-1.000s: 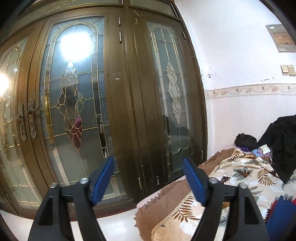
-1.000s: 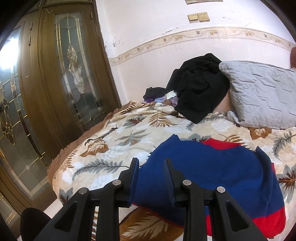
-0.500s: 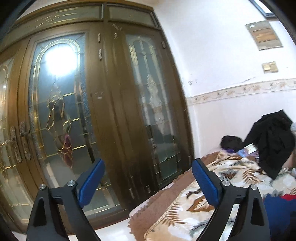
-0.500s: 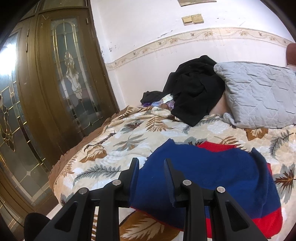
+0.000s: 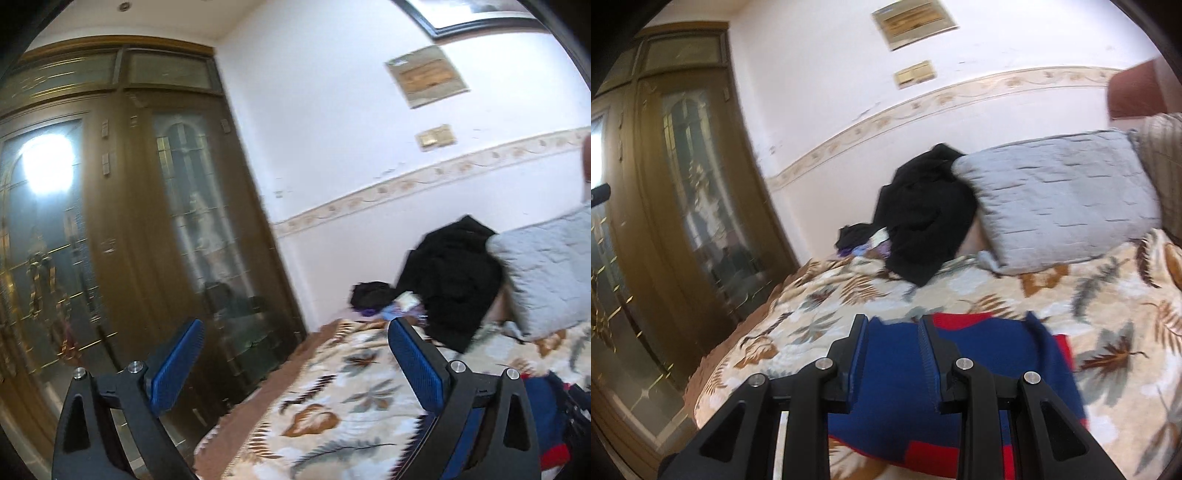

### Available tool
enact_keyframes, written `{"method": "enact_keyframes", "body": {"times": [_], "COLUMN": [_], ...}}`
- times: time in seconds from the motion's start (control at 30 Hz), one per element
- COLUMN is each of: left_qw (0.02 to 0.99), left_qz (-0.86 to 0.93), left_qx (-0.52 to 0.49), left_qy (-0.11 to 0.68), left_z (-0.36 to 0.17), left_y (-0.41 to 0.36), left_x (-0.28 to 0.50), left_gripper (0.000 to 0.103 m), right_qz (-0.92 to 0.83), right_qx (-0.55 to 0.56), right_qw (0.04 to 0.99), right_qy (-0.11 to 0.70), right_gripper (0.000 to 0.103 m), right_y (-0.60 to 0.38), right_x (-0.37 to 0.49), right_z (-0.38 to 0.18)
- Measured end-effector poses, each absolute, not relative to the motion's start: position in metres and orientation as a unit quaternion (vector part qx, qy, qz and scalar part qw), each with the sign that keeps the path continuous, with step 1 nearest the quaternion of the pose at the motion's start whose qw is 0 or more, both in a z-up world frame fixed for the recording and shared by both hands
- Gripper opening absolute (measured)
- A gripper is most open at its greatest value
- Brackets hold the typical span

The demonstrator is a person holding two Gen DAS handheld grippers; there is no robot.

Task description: Fold small clothes

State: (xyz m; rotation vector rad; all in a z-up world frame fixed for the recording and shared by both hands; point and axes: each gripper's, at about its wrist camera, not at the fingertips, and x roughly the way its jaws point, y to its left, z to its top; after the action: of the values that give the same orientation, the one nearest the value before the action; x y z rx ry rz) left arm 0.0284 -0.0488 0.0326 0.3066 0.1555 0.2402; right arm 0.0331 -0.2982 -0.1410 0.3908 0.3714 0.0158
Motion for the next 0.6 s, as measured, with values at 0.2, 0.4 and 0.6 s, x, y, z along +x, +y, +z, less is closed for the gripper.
{"method": "enact_keyframes", "body": {"times": [0.2, 0.4, 0.6], "left_qw": [0.978, 0.976, 0.976], "left_qz": [0.071, 0.054, 0.050], "left_qx": [0.180, 0.189, 0.191], "left_qy": [0.083, 0.089, 0.096], "left_z": [0.024, 0.016, 0.010], "left_y": [-0.099, -0.123, -0.128], "left_x": [0.031, 0.034, 0.036], "left_gripper": [0.100, 0.100, 0.100], "right_qz": [-0.034, -0.059, -0.066], "right_qx": [0.228, 0.260, 0.275], "right_qw": [0.957, 0.948, 0.943], "right_qy": [0.177, 0.173, 0.173], "right_gripper": [0.032, 0.031, 0.031], "right_y": [-0.350, -0.385, -0.393], "right_x": [0.008, -0.008, -0.008], "right_z": [-0.145, -0.150, -0.151]}}
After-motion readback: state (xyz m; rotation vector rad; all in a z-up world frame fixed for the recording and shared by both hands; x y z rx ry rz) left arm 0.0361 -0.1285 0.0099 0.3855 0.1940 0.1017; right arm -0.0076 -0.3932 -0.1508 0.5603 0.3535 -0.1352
